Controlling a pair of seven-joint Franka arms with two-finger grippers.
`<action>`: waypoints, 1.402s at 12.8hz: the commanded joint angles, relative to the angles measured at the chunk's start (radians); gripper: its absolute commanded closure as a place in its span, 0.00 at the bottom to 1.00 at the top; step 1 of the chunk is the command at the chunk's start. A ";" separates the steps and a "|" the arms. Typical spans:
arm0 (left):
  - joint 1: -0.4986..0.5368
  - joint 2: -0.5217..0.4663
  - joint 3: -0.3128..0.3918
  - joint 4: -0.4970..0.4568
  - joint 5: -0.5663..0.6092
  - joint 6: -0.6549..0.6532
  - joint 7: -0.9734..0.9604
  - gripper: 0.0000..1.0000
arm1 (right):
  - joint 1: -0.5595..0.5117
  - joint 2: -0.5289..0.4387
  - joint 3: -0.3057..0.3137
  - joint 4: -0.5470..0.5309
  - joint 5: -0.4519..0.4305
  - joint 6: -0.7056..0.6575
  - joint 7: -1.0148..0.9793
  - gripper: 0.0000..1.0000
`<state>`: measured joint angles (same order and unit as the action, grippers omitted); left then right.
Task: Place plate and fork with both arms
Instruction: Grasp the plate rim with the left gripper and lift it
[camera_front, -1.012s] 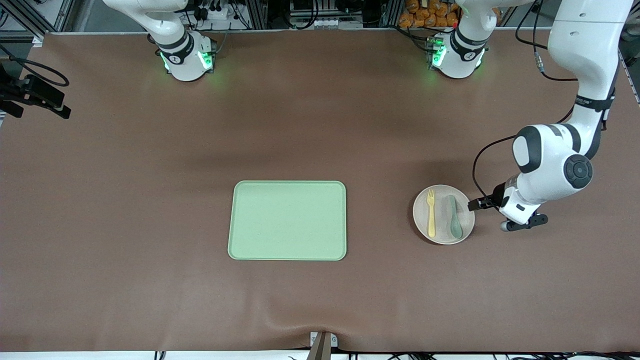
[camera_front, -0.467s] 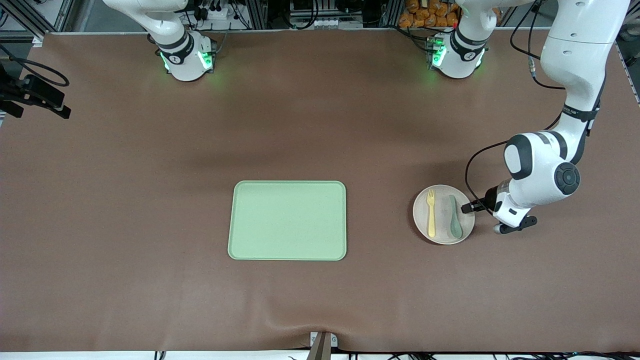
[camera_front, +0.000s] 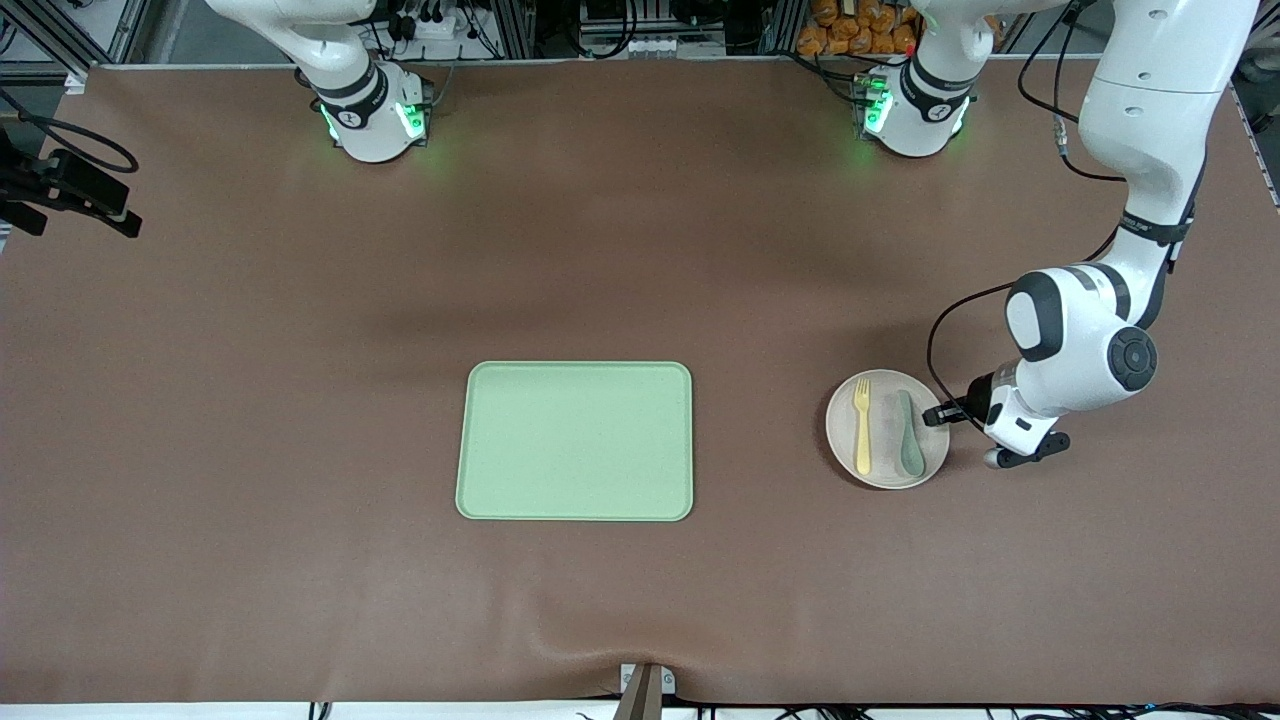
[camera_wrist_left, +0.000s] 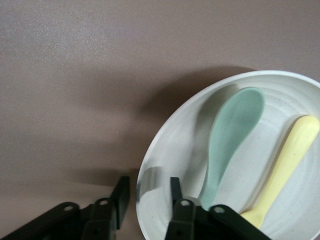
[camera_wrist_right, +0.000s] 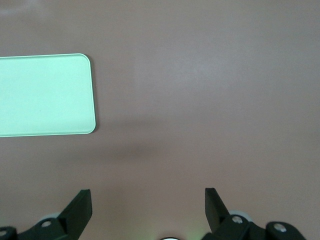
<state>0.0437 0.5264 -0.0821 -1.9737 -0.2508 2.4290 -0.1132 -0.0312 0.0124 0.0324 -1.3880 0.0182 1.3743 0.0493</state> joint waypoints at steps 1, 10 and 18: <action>0.002 0.006 -0.004 0.007 -0.024 0.007 0.024 0.68 | -0.016 -0.005 0.009 -0.005 0.017 -0.003 -0.006 0.00; 0.004 0.020 -0.011 0.007 -0.027 0.007 0.024 1.00 | -0.019 -0.005 0.009 -0.003 0.025 -0.003 -0.006 0.00; -0.007 0.011 -0.120 0.094 -0.025 0.002 0.032 1.00 | -0.019 -0.005 0.009 -0.003 0.025 -0.001 -0.006 0.00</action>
<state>0.0427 0.5319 -0.1652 -1.9240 -0.2590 2.4310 -0.1003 -0.0313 0.0124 0.0316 -1.3880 0.0250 1.3743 0.0493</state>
